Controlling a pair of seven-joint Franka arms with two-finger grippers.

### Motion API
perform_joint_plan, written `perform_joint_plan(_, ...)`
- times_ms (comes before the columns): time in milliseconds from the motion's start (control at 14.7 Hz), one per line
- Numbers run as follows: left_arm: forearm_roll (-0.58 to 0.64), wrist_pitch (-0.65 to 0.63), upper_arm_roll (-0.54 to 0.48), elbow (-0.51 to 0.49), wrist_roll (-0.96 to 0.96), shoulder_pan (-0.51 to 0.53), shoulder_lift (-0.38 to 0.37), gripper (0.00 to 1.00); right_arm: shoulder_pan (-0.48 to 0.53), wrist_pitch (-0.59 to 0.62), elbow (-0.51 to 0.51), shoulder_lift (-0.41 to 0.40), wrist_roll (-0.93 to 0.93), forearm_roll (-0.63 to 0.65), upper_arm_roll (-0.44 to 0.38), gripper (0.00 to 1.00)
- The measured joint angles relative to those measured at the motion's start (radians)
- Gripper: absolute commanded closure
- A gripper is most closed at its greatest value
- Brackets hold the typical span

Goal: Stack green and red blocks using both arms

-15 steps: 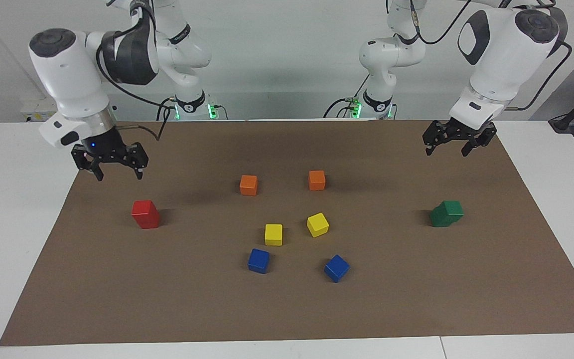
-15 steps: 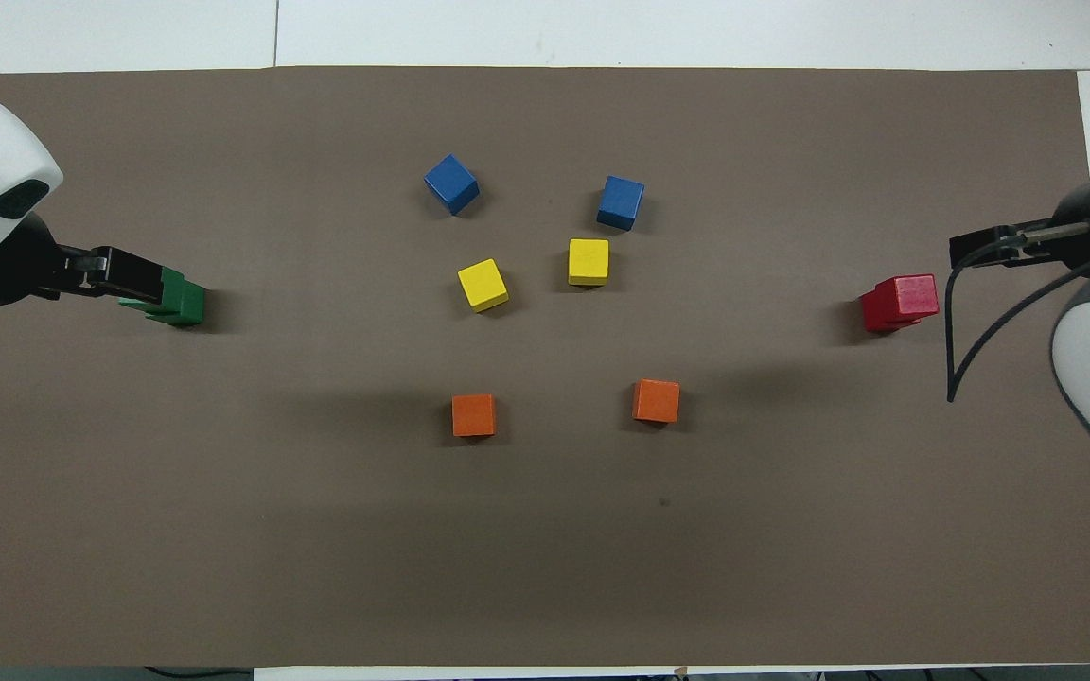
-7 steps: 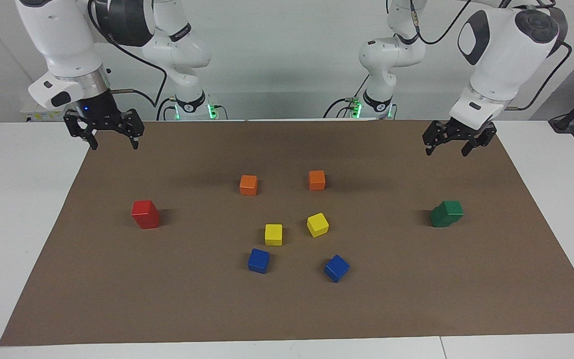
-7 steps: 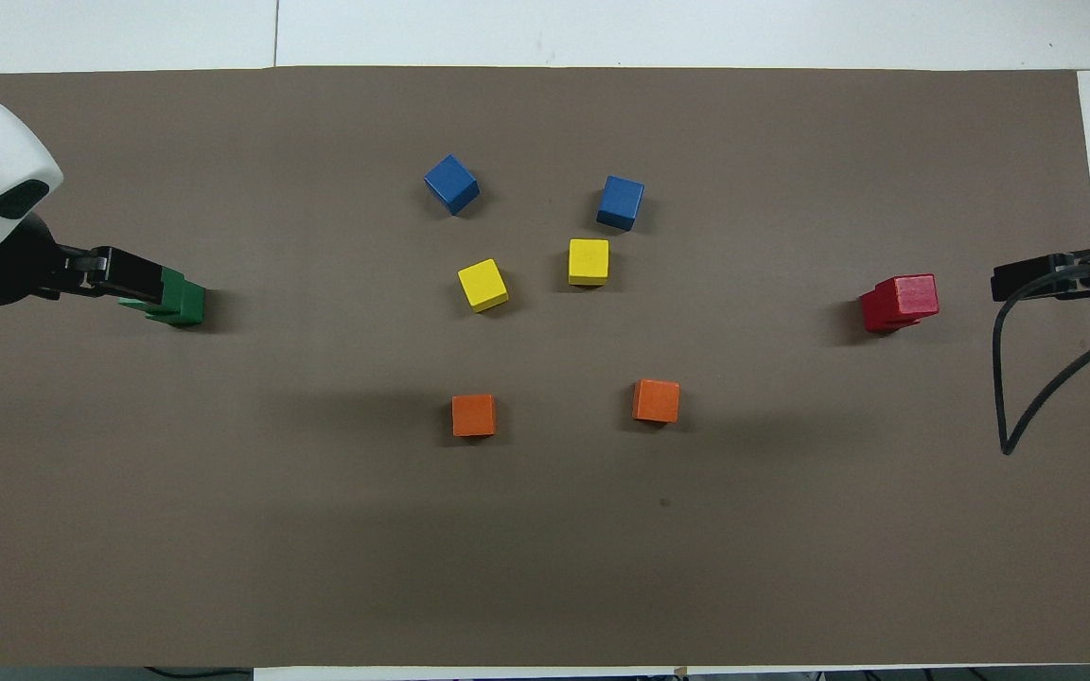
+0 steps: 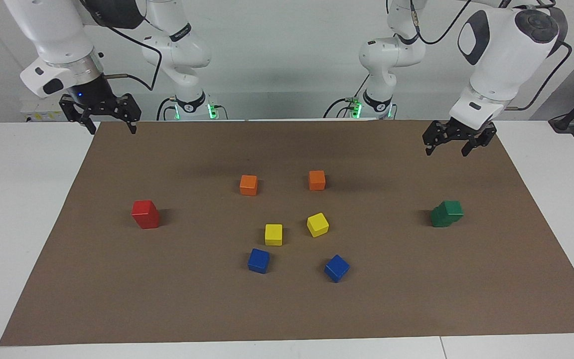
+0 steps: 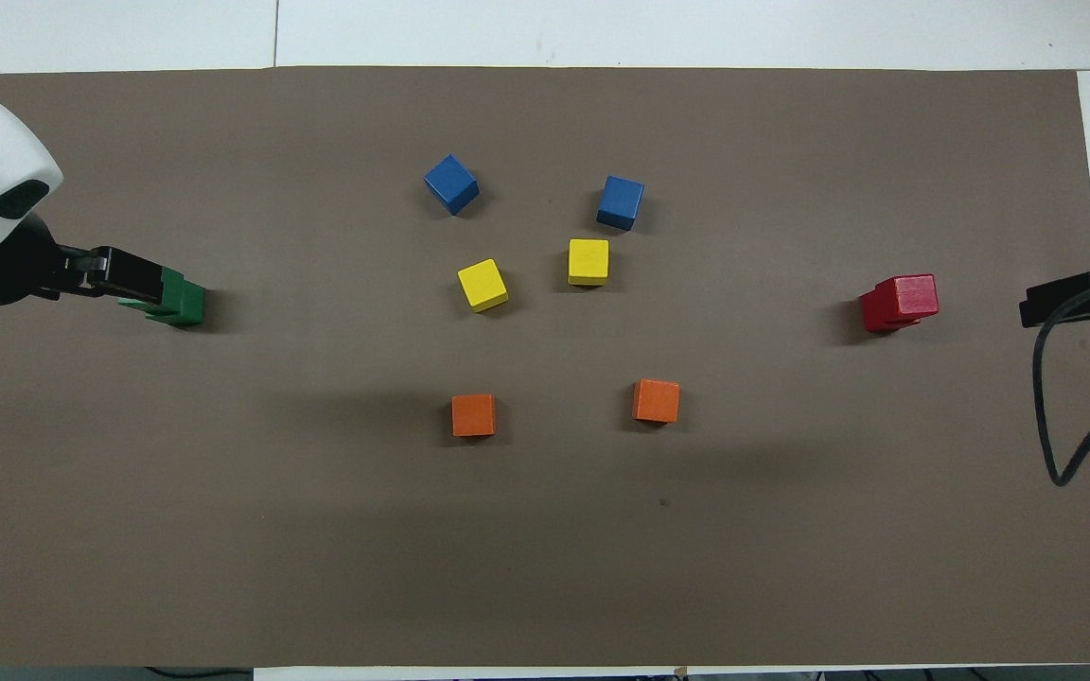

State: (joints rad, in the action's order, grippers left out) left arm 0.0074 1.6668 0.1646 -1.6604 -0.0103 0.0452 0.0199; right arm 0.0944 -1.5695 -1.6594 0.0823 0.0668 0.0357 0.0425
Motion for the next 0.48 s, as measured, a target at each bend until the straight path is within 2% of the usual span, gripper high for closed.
perform_joint_plan(136, 0.000, 0.000, 0.000, 0.000, 0.000, 0.000, 0.000, 0.00, -0.029, 0.002, 0.003, 0.000, 0.000, -0.002, -0.038, 0.00)
perform_joint_plan(477, 0.000, 0.000, 0.000, 0.000, 0.000, 0.000, 0.000, 0.00, -0.040, 0.003, 0.004, 0.000, 0.000, -0.003, -0.045, 0.00)
